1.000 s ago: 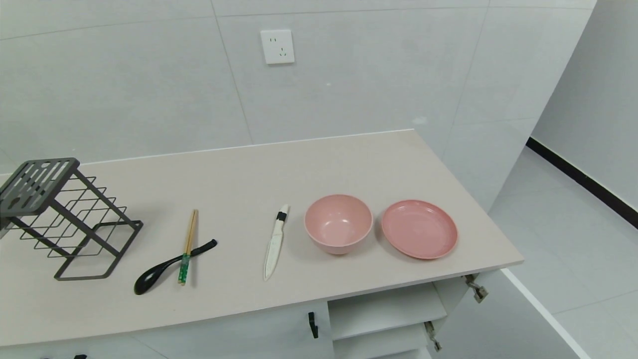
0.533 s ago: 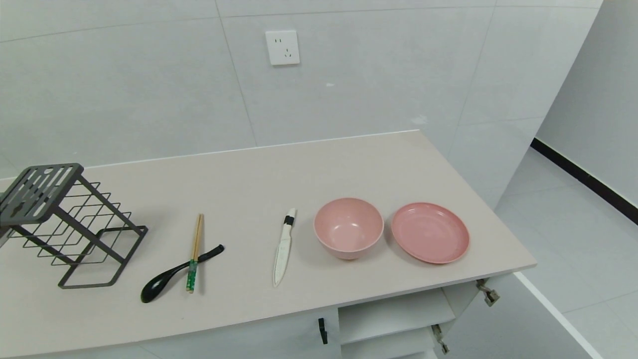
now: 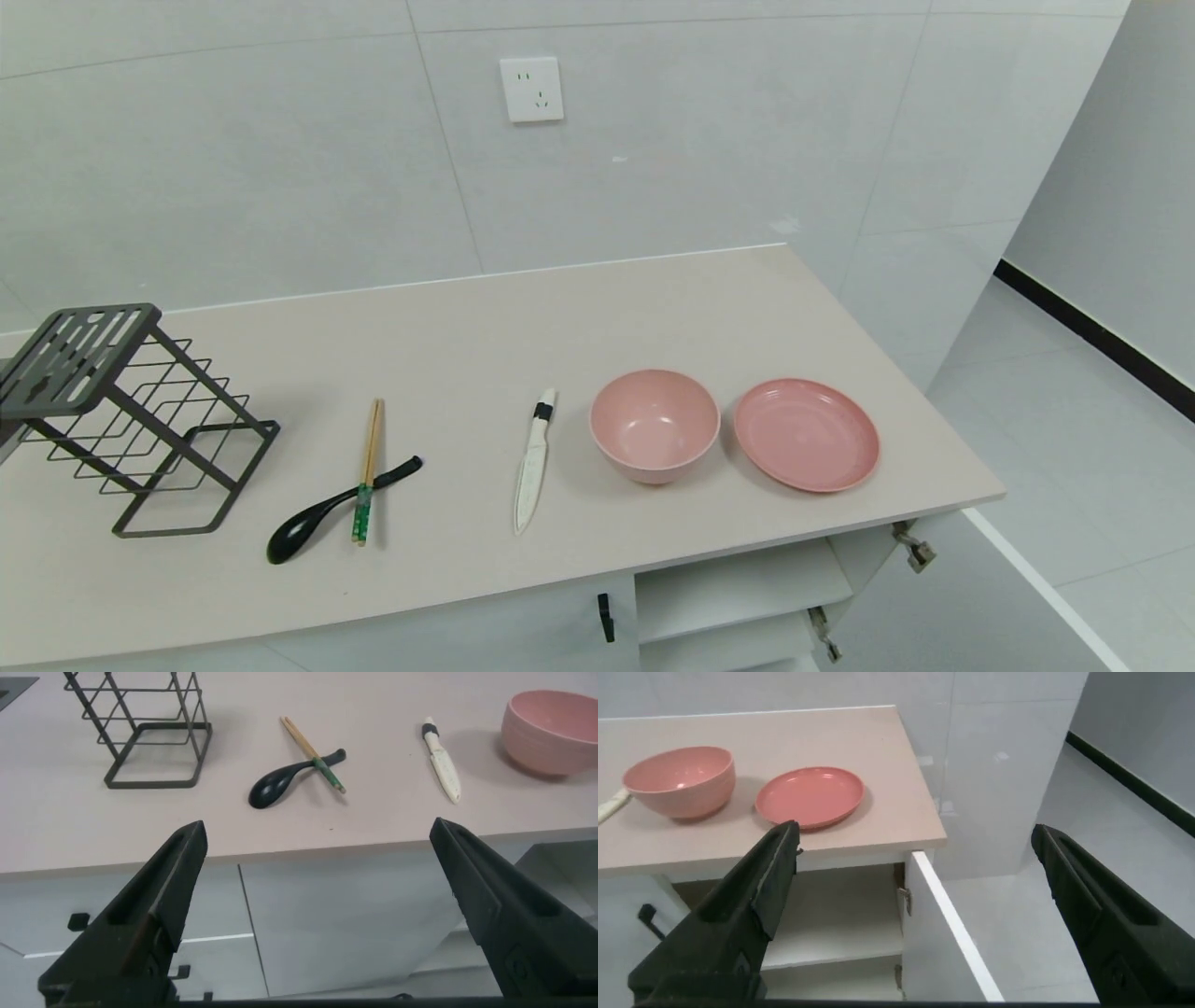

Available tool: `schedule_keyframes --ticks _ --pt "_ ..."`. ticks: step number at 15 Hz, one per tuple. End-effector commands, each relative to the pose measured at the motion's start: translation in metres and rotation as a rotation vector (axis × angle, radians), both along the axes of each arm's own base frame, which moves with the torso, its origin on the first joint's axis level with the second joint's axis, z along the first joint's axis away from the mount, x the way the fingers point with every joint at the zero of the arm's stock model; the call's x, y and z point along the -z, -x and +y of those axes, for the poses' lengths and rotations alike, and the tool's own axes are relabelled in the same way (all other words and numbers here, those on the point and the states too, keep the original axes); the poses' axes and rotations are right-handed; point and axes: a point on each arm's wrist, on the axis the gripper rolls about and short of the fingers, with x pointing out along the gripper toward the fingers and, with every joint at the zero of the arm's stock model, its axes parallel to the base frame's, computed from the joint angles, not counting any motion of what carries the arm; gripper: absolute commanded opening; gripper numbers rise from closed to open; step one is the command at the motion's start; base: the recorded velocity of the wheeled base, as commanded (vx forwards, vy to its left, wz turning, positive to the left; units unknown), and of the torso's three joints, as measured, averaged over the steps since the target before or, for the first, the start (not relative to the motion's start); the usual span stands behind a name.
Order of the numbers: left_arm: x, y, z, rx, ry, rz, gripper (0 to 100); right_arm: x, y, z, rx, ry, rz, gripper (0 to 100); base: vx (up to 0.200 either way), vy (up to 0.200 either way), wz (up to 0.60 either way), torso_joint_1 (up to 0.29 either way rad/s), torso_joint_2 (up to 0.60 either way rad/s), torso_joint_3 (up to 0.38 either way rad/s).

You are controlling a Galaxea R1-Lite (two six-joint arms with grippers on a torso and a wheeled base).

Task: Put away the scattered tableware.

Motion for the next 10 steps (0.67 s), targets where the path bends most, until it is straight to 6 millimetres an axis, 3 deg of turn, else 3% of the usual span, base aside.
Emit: schedule_keyframes --ticks 1,5,10 --pt "0.0 0.0 0.0 0.0 0.001 0.001 100 -0.028 -0.015 0.001 -0.043 0.006 0.086 100 0.0 0.0 0.0 0.0 0.0 0.0" --pt "0.0 0.0 0.0 0.0 0.001 0.001 100 -0.055 -0.048 0.004 -0.136 0.012 0.218 100 0.0 0.0 0.0 0.0 0.0 0.0" --pt "0.0 0.0 0.0 0.0 0.001 0.001 100 -0.061 -0.091 0.009 -0.197 0.013 0.301 100 0.0 0.0 0.0 0.0 0.0 0.0"
